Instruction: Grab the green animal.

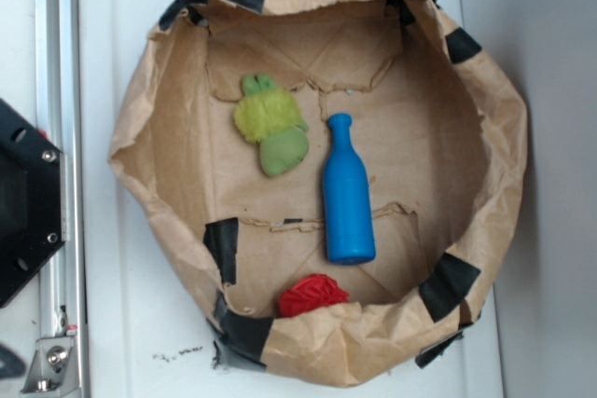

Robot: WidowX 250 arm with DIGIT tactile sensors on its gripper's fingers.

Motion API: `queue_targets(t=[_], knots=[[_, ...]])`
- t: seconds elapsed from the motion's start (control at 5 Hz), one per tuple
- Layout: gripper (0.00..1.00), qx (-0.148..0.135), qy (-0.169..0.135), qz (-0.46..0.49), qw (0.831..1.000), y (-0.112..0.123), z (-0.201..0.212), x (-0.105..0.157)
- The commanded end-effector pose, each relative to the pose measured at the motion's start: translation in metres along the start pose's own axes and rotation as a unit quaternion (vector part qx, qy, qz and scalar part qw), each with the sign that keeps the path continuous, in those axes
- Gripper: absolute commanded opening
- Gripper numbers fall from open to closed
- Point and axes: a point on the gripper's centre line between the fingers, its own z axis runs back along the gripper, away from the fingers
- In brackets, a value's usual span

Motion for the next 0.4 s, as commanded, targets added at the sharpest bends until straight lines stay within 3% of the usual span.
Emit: queue_targets(t=[0.0,0.2], knots=[[1.0,0.0,0.0,0.0,1.0,0.0,0.0,0.0],[1.0,0.027,-0.011,-0.046,0.999,0.002,0.0,0.035]])
